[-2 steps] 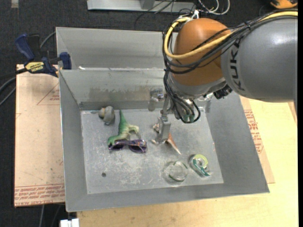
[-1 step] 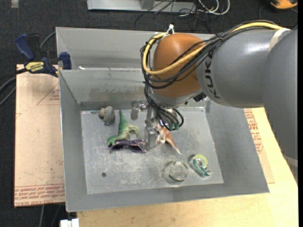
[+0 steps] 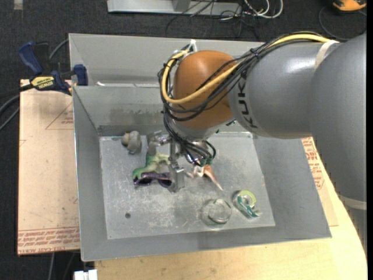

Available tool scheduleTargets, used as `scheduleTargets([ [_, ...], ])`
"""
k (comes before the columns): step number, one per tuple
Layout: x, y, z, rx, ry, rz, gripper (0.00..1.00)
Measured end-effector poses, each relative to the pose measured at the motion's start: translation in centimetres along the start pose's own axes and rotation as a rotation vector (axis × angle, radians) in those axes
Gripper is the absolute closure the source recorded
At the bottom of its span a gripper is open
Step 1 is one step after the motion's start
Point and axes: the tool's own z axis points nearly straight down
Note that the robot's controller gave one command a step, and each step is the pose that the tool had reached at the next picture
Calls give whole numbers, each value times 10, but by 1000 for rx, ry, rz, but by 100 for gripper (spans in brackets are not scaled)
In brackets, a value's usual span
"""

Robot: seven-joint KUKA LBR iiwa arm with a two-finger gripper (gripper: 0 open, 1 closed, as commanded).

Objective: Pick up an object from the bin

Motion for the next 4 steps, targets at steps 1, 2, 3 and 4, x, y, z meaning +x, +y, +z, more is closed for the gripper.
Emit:
scheduleTargets([
  [1,5,-8,50,-1,-11,-152,100],
  [2,5,-8,50,-1,-11,-152,100],
  [3,21,11,62,8,-29,-423,100],
  [4,30,20,65,8,-31,-494,100],
])
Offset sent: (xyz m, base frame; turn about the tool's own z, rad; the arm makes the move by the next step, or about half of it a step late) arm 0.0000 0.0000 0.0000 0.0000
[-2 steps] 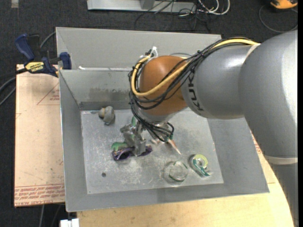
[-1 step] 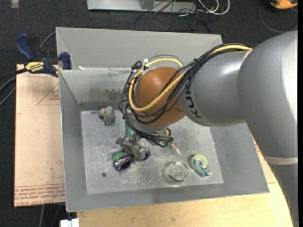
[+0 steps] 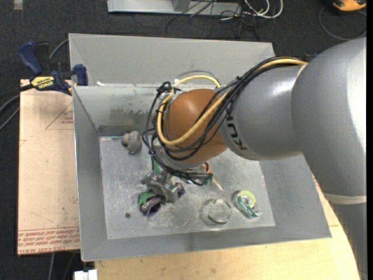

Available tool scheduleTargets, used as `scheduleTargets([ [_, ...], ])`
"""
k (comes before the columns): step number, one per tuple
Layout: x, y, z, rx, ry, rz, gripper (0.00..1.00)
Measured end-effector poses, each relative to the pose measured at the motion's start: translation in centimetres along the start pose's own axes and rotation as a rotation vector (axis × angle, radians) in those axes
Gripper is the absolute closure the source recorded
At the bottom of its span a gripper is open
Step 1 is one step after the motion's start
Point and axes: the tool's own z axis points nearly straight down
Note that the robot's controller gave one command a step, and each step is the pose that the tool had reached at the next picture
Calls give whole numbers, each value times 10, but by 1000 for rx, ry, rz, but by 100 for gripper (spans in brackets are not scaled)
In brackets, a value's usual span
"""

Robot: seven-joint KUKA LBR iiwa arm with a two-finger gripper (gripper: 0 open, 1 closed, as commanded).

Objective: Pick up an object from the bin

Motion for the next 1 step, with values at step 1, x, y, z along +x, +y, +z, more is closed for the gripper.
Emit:
scheduleTargets([
  [1,-3,-2,1,-5,4,-30,100],
])
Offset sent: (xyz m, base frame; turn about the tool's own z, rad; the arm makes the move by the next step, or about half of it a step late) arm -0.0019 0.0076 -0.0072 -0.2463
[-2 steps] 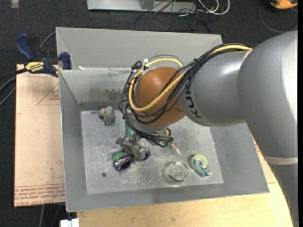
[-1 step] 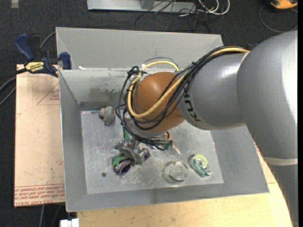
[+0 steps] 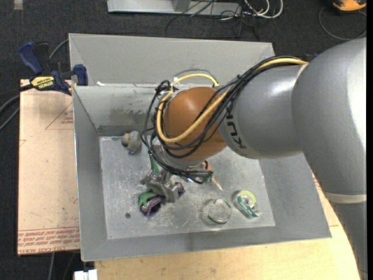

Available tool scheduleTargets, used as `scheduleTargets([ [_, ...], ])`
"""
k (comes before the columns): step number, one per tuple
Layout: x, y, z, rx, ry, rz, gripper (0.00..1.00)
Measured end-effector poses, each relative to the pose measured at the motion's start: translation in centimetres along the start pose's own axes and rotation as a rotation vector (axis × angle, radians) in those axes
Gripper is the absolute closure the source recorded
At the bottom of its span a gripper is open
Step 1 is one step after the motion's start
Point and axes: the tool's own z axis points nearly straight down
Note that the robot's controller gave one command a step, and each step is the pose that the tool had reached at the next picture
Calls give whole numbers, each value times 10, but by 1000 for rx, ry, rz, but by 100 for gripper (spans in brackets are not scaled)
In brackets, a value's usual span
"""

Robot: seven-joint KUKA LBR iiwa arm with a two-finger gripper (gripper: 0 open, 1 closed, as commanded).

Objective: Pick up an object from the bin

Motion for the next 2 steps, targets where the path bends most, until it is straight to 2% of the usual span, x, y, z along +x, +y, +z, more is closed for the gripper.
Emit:
scheduleTargets([
  [1,-4,7,0,9,-5,-213,100],
  [2,9,4,0,8,-20,-310,100],
])
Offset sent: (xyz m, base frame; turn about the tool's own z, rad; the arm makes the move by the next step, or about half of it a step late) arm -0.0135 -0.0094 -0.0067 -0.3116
